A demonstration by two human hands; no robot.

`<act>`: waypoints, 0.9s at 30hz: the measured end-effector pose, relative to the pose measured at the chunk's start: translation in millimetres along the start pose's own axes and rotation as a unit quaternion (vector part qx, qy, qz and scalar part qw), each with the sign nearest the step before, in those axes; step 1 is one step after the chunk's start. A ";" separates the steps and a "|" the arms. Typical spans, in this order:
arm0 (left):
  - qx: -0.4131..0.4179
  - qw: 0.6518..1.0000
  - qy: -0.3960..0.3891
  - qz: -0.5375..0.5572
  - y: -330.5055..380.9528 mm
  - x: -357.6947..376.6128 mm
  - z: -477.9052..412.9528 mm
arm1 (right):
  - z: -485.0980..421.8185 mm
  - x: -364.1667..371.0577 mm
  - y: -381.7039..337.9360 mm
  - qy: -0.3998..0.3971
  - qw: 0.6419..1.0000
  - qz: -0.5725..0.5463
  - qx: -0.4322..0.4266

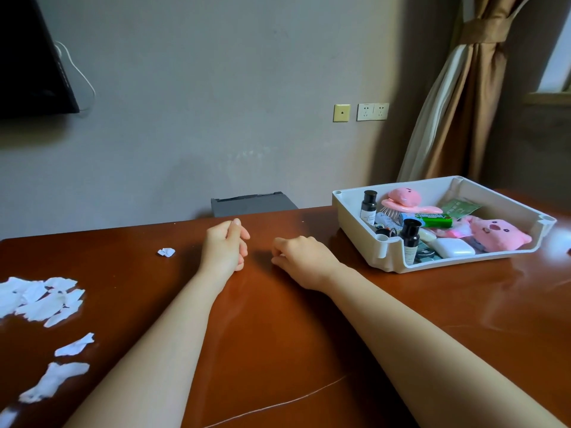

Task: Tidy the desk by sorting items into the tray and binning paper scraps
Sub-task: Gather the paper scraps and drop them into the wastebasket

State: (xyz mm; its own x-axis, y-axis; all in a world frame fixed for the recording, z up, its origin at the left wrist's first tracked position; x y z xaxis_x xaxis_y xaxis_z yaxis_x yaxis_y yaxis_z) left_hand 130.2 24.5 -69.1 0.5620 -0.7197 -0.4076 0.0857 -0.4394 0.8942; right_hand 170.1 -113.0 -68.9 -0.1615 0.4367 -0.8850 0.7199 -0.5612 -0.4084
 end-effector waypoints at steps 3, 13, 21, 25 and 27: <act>-0.012 1.000 0.012 0.002 2.6 0.5 10.3 | 5.2 -1.6 2.3 0.035 0.999 -0.022 0.030; -0.057 0.993 -0.044 0.091 39.9 1.0 73.0 | 65.7 -59.1 -7.0 0.136 0.969 -0.186 0.093; -0.036 0.974 -0.137 0.178 111.8 12.7 150.7 | 165.1 -128.7 -23.6 0.157 0.972 -0.136 0.109; -0.017 0.959 -0.205 0.195 142.2 34.3 205.6 | 230.0 -154.1 -22.0 0.163 0.971 -0.125 0.123; -0.006 0.950 -0.248 0.191 153.4 48.5 235.1 | 264.4 -163.0 -18.3 0.165 0.968 -0.121 0.143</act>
State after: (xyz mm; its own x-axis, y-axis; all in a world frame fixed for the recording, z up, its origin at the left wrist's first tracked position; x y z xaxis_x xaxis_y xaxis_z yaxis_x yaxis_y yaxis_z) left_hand -22.8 -204.2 4.7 0.0983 -0.9914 -0.0867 -0.0363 -0.0906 0.9952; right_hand 4.8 -359.8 23.7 -0.0428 0.7538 -0.6557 0.4636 -0.5663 -0.6814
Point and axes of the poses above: each hand's wrist, its own z-axis away from the middle knuckle, its own x-axis out of the palm, y = z × x, the point moved 3 cm from there along -z, towards the middle knuckle, and after that the axes turned 14 degrees about -z, right-handed, at the moved point
